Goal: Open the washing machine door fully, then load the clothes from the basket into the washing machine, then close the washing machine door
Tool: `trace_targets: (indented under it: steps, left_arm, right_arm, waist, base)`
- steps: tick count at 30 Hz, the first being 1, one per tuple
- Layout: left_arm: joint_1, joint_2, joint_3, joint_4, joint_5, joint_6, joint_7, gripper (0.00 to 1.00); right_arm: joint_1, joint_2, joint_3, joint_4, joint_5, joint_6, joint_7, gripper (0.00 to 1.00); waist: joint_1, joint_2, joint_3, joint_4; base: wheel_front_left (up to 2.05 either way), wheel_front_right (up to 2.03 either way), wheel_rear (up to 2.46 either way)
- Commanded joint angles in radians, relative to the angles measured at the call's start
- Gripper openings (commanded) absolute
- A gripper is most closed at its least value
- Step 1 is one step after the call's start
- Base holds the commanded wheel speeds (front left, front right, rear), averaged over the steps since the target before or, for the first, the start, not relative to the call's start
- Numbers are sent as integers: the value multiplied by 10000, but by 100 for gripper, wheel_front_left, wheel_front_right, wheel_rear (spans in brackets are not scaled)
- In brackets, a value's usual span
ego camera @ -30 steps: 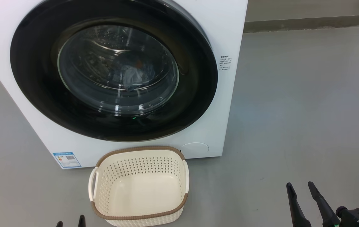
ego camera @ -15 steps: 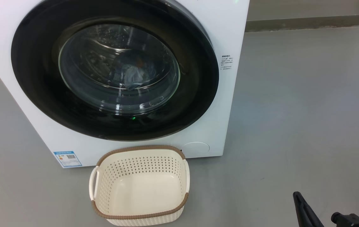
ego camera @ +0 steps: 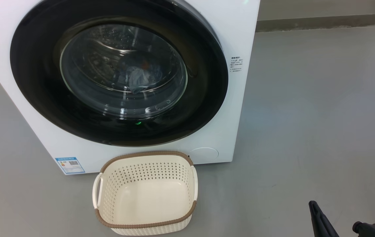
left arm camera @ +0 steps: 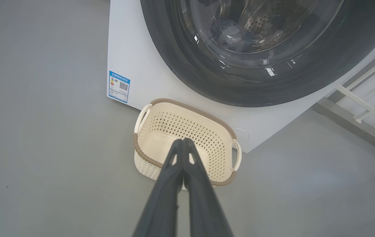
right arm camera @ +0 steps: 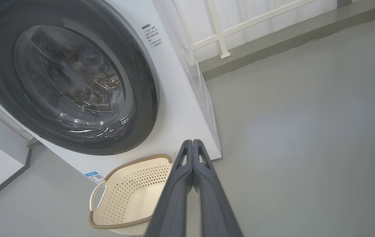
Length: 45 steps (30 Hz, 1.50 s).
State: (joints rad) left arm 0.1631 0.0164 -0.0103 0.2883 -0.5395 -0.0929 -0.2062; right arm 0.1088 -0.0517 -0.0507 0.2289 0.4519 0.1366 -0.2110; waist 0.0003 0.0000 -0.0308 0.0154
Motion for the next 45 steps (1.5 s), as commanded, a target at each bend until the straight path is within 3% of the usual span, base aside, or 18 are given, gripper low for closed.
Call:
trace_targets:
  steps: [1,45]
  left_arm:
    - [-371,136,141,-219,-284,-53,54,0]
    - [-1311,217,581,-303,-4464,-183,1314,0]
  right_arm:
    - [-302,-30,-55,-204,314,-9,77,0]
    - [-1052,-12,-291,-57,4829,-29,1352,0]
  waist:
    - [-2,0,5,-2]
    - [-2,0,139,-63]
  base:
    - [0,0,0]
    - [0,0,0]
